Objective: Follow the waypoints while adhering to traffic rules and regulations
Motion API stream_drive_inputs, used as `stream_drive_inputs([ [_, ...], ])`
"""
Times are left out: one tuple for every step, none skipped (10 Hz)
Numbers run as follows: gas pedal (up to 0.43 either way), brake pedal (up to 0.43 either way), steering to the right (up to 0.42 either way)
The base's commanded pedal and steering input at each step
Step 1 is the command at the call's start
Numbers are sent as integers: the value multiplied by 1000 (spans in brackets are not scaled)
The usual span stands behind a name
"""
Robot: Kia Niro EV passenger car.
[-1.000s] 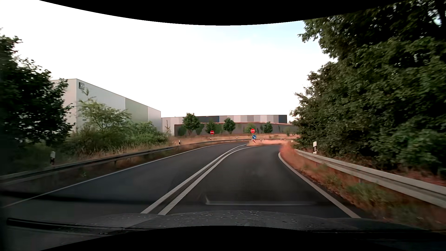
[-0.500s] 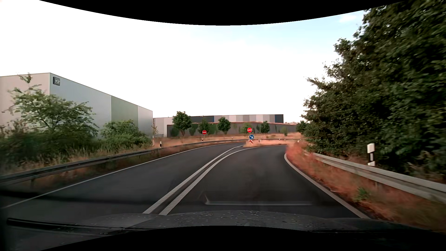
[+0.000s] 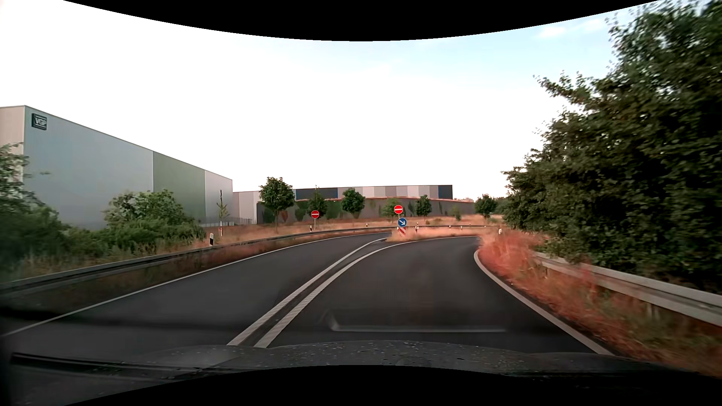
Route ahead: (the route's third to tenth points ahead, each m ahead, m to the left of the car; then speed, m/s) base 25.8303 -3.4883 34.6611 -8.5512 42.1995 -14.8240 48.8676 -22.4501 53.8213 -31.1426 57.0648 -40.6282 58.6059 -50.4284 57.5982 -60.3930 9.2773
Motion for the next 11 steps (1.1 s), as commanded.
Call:
stream_drive_inputs([
  [0,0,25],
  [0,0,25],
  [0,0,25],
  [0,0,28],
  [0,0,31],
  [0,0,33],
  [0,0,34],
  [0,0,36],
  [0,0,40],
  [0,0,45],
  [0,0,50],
])
